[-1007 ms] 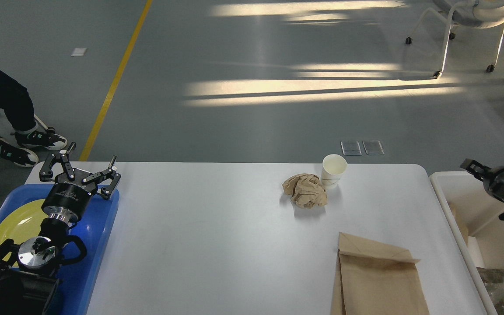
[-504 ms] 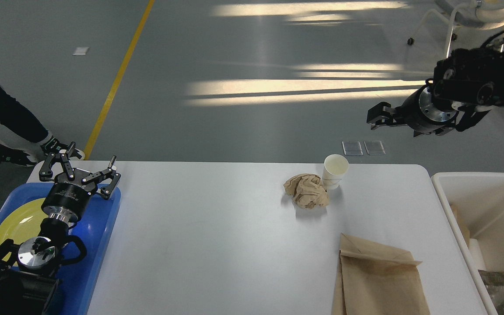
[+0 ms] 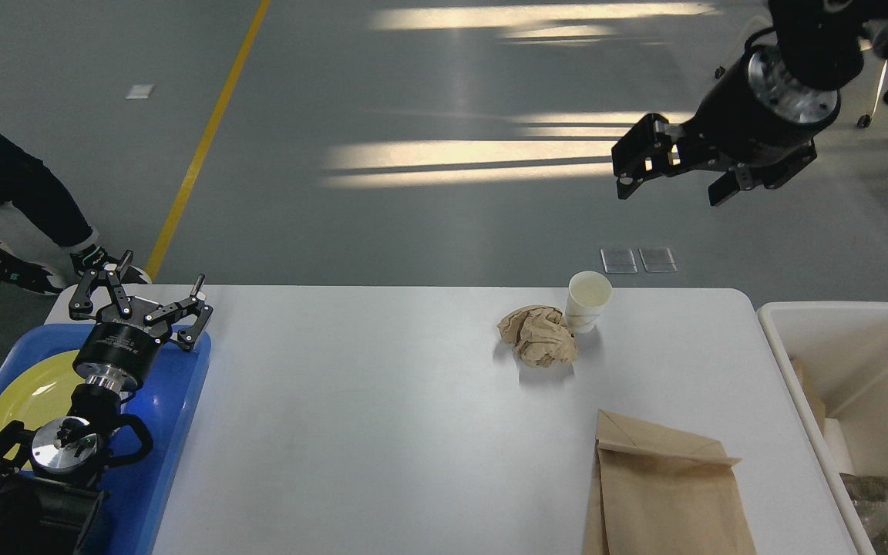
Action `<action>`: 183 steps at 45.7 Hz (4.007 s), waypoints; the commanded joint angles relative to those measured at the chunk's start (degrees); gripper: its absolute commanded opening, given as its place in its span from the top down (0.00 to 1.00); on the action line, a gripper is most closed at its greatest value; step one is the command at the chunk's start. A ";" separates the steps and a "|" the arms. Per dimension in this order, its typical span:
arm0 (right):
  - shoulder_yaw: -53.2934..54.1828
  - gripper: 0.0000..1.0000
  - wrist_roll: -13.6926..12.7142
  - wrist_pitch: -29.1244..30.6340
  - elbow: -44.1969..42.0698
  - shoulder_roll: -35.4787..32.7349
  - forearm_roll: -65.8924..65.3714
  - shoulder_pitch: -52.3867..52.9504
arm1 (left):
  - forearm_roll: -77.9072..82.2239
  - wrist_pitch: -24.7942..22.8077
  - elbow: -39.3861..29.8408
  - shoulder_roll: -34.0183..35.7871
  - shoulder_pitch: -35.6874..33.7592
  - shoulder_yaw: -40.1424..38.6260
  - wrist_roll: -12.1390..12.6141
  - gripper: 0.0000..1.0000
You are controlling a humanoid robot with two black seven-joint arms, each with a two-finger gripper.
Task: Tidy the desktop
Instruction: 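Move the right gripper back over the brown napkin, then grasp the crumpled brown napkin with the right gripper, then carry the napkin over and drop it into the white bin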
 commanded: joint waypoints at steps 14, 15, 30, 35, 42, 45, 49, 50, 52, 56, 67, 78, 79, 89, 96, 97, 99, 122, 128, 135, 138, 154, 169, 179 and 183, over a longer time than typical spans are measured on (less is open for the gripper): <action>0.56 0.00 -0.01 -0.77 1.03 -1.97 3.52 -4.95 | -0.01 -0.01 0.00 0.00 0.00 0.00 0.01 0.04; 0.83 0.00 -0.01 -0.86 0.85 -1.97 3.61 -5.65 | -0.01 -0.01 0.00 0.00 0.00 0.00 -0.08 0.04; 3.55 0.00 -0.19 -16.40 -2.66 1.10 3.52 -20.85 | -0.01 -0.01 0.00 0.00 0.00 0.00 0.01 0.04; 3.55 0.00 -0.19 -22.29 -4.85 4.35 3.44 -26.48 | -0.01 -0.01 0.00 0.00 0.00 0.00 0.01 0.04; 3.64 0.00 -0.28 -25.03 -12.32 8.31 3.44 -34.30 | -0.01 -0.01 0.00 0.00 0.00 0.00 0.01 0.04; 3.64 0.00 -0.28 -25.03 -15.40 10.06 3.44 -37.38 | -0.01 -0.01 0.00 0.00 0.00 0.00 0.01 0.04; 4.25 0.00 -0.28 -25.20 -18.39 11.56 3.44 -40.72 | -0.01 -0.01 0.00 0.00 0.00 0.00 0.01 0.04; 4.78 0.00 -0.28 -25.20 -19.09 11.83 3.52 -41.42 | -0.01 -0.01 0.00 0.00 0.00 0.00 0.01 0.04; 6.62 0.00 -0.28 -25.20 -20.41 12.18 3.52 -43.00 | -0.01 -0.01 0.00 0.00 0.00 0.00 0.01 0.04; 10.05 0.00 -0.28 -25.55 -23.66 12.79 3.35 -47.04 | -0.01 -0.01 0.00 0.00 0.00 0.00 0.01 0.04; 11.73 0.00 -0.37 -28.18 -33.51 19.12 3.35 -56.01 | -0.01 -0.01 0.00 0.00 0.00 0.00 0.01 0.04; 10.76 0.00 -0.37 -36.62 -37.99 23.60 2.65 -62.26 | -0.01 -0.01 0.00 0.00 0.00 0.00 0.01 0.04; 10.67 0.00 -0.37 -36.98 -38.61 23.78 2.47 -62.52 | -0.01 -0.01 0.00 0.00 0.00 0.00 0.01 0.04; 9.09 0.00 -0.37 -37.42 -46.43 26.59 2.21 -67.53 | -0.01 -0.01 0.00 0.00 0.00 0.00 0.01 0.04; 8.83 0.00 -0.37 -37.51 -46.61 26.59 2.21 -68.85 | -0.01 0.07 0.00 0.00 0.00 0.00 0.01 0.04; 8.83 0.00 -0.37 -37.42 -46.61 26.59 2.21 -69.11 | -0.01 -0.01 0.00 0.00 0.00 0.00 0.01 0.04; 8.91 0.02 -0.37 -37.68 -46.87 26.68 2.21 -69.81 | -0.01 -0.01 0.00 0.00 0.00 0.00 0.01 0.04; 9.35 0.78 -0.37 -40.85 -48.81 28.53 1.15 -72.02 | -0.09 -0.01 0.00 0.00 0.00 0.00 0.01 0.04; 9.00 1.00 -0.37 -40.67 -46.53 28.62 1.06 -71.23 | -0.01 0.07 0.00 0.00 0.00 0.00 0.01 0.04; 8.83 1.00 -0.28 -40.67 -38.98 26.95 0.89 -67.10 | -0.09 -0.01 0.00 0.00 0.00 0.00 0.01 0.04; 9.18 1.00 -0.19 -40.67 -34.32 24.58 0.89 -64.20 | -0.09 -0.01 0.00 0.00 0.00 0.00 -0.08 0.04; 10.06 1.00 0.51 -39.62 -9.18 9.91 0.80 -39.25 | -0.09 0.07 0.00 0.00 0.00 0.00 0.01 0.04; 10.49 1.00 0.51 -23.38 -2.14 -2.23 0.89 -18.50 | -0.09 -0.01 0.00 0.00 0.00 0.00 0.01 0.04; 12.78 1.00 0.43 -10.80 -2.14 -8.56 0.89 -12.78 | -0.09 -0.01 0.00 0.00 0.00 0.00 0.01 0.04; 12.78 1.00 0.42 -10.26 -2.57 -10.23 0.80 -13.13 | -0.09 -0.01 0.00 0.00 0.00 0.00 0.01 0.04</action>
